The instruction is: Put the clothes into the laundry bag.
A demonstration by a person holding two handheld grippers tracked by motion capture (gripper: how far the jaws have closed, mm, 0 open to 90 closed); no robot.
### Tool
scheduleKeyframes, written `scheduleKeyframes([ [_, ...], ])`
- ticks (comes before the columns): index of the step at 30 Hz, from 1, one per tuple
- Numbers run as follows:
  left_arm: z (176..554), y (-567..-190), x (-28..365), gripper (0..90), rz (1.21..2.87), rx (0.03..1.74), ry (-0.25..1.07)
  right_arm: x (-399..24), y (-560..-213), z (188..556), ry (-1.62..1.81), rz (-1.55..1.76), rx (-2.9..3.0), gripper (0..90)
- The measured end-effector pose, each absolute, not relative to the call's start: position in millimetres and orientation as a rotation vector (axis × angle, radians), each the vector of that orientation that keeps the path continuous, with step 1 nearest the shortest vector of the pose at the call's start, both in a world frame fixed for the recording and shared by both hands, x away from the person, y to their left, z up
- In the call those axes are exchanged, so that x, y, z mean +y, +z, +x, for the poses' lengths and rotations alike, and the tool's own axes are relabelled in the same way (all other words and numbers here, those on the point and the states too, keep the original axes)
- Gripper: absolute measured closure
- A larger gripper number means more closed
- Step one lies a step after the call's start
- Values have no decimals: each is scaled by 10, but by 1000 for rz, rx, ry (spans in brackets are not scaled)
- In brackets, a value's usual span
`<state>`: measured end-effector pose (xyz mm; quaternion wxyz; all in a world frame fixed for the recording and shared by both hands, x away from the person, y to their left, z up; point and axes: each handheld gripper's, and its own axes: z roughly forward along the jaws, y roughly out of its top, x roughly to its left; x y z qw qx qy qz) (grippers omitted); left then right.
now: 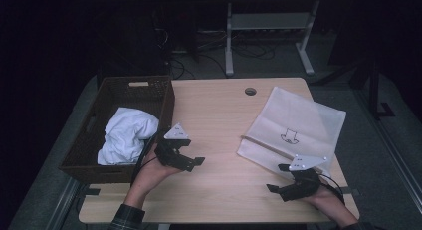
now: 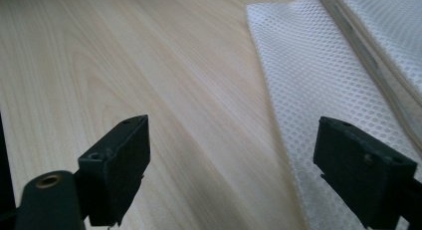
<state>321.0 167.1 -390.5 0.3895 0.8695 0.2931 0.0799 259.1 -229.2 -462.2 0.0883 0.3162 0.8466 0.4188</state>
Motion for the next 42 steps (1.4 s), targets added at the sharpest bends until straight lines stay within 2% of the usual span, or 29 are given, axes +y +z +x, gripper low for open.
scheduleKeyframes([
  [7, 3229, -3884, 1653, 162, 2240, 776, 214, -2271, -4623, 2573, 1231, 939, 2508, 132],
  [17, 3266, -3823, 1676, 145, 2230, 784, 145, -2248, -4608, 2554, 1230, 912, 2499, 131],
  [42, 3507, -3385, 1897, 145, 2240, 787, 275, -2253, -4623, 2541, 1188, 892, 2511, 131],
])
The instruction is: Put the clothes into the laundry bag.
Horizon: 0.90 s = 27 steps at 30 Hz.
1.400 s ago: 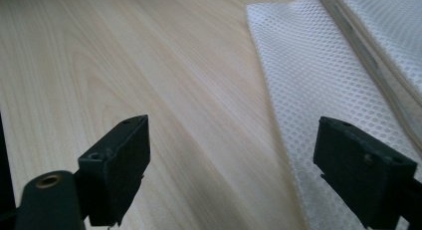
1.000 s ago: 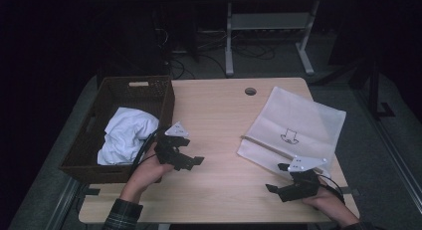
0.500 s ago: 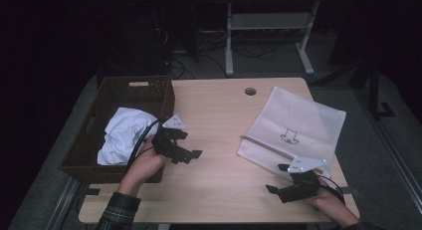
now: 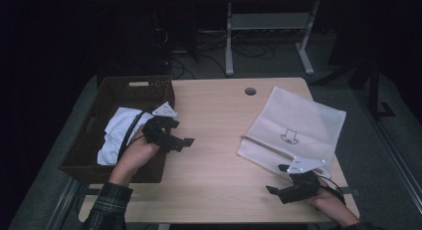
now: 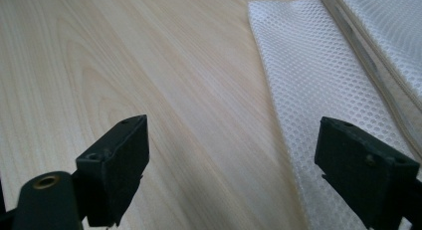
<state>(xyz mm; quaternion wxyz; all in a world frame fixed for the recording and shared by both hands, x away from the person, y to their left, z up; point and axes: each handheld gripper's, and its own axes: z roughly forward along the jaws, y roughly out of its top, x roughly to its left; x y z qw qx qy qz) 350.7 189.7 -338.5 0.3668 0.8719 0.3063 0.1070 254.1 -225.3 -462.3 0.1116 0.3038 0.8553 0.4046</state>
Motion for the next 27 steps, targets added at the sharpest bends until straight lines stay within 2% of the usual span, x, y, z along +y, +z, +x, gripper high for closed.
scheduleKeyframes([
  [27, 3792, -3213, 2580, 145, 2195, 1009, 407, -2256, -4639, 2539, 1178, 893, 2522, 130],
])
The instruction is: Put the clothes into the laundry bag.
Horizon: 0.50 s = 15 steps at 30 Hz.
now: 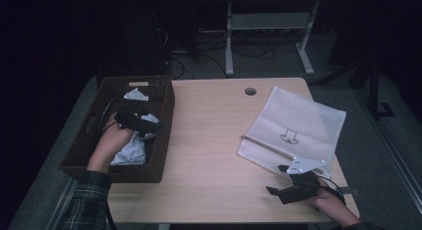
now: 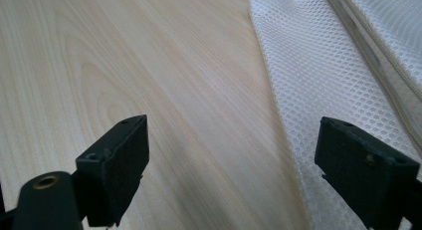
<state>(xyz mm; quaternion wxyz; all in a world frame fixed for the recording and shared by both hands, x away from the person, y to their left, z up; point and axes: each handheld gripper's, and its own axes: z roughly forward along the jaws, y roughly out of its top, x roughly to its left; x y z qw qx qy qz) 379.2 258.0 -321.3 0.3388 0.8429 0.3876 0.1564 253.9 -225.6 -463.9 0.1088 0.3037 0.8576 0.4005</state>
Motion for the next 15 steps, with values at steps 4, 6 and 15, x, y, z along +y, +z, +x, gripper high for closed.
scheduleKeyframes([
  [4, 3824, -3217, 2717, 145, 2185, 1061, 430, -2255, -4640, 2538, 1179, 894, 2523, 130],
  [6, 3836, -3231, 2780, 145, 2184, 1082, 443, -2256, -4641, 2539, 1178, 895, 2525, 130],
  [15, 3905, -3339, 3010, 145, 2208, 1173, 474, -2260, -4649, 2544, 1174, 896, 2528, 131],
])
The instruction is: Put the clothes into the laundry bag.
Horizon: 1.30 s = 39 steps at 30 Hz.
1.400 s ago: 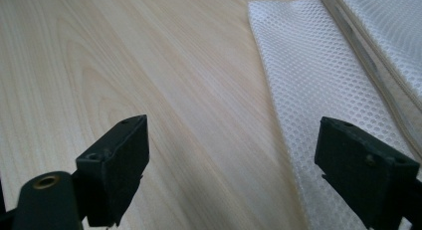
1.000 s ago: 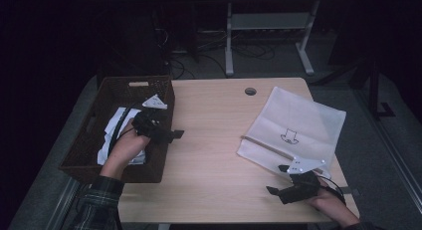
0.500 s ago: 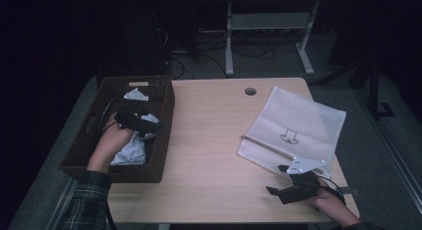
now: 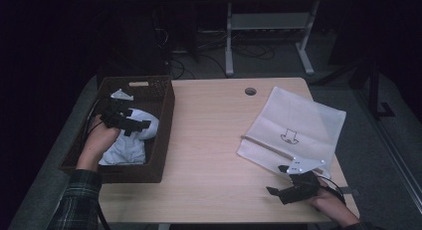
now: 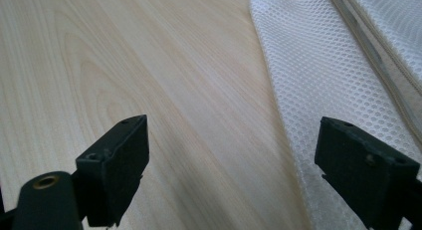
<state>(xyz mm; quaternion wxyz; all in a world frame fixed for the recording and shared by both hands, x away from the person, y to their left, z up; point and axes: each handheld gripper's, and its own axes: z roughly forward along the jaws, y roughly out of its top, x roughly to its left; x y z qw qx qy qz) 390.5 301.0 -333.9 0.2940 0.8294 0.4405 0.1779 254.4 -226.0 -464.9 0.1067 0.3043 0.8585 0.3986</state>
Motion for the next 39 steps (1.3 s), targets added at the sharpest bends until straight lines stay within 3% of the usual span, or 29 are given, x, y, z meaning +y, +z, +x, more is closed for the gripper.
scheduleKeyframes([
  [24, 4133, -3804, 3431, 144, 2256, 1387, 480, -2274, -4668, 2548, 1162, 900, 2534, 130],
  [39, 4210, -4053, 3454, 80, 2289, 1451, 451, -2273, -4674, 2544, 1155, 897, 2539, 130],
])
